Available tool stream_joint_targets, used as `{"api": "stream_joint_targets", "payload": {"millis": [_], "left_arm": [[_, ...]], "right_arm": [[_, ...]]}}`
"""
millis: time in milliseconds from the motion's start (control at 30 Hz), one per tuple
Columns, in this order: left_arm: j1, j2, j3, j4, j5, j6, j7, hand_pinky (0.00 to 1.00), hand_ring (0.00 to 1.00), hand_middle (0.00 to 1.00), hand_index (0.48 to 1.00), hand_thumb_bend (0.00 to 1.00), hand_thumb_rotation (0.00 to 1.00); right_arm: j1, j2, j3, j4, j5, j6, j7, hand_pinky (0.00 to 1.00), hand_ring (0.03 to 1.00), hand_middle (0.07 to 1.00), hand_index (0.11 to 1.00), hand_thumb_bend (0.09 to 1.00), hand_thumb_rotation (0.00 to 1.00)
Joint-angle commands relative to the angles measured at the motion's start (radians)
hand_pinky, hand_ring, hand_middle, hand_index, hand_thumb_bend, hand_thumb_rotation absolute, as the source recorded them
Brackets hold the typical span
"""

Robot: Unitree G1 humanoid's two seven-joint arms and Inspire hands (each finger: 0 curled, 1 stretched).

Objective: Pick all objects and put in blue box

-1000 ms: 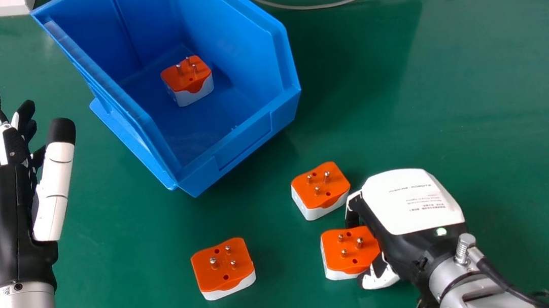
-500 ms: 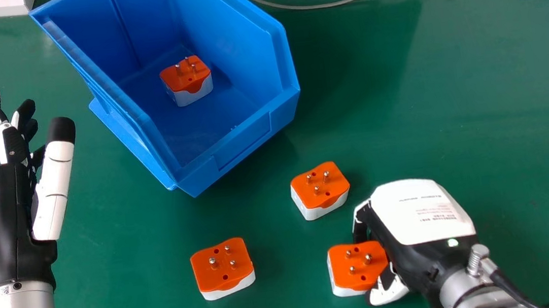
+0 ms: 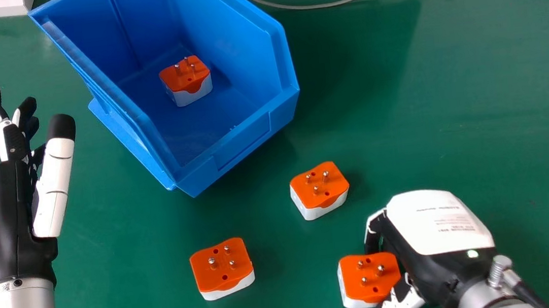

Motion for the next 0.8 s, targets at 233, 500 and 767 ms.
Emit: {"api": "stream_joint_targets", "payload": {"millis": [233,500,767], "left_arm": [[-0.014,0.012,0.004,-0.003,0.004,-0.003,0.005,0.88,0.95,0.97,0.964,0.70,1.00],[-0.026,0.015,0.002,0.016,0.007,-0.011,0.008,0.88,0.95,0.96,0.964,0.75,1.00],[-0.037,0.016,0.001,0.041,0.009,-0.023,0.012,0.87,0.95,0.96,0.964,0.77,1.00]], "right_arm": [[0.016,0.020,-0.044,-0.186,0.030,-0.019,0.039,0.33,0.437,0.499,0.485,0.488,0.10],[-0.056,0.032,-0.087,-0.228,0.107,-0.085,0.022,0.31,0.394,0.458,0.483,0.480,0.13],[-0.200,0.079,-0.115,-0.210,0.200,-0.095,0.035,0.06,0.108,0.168,0.471,0.484,0.12]]}}
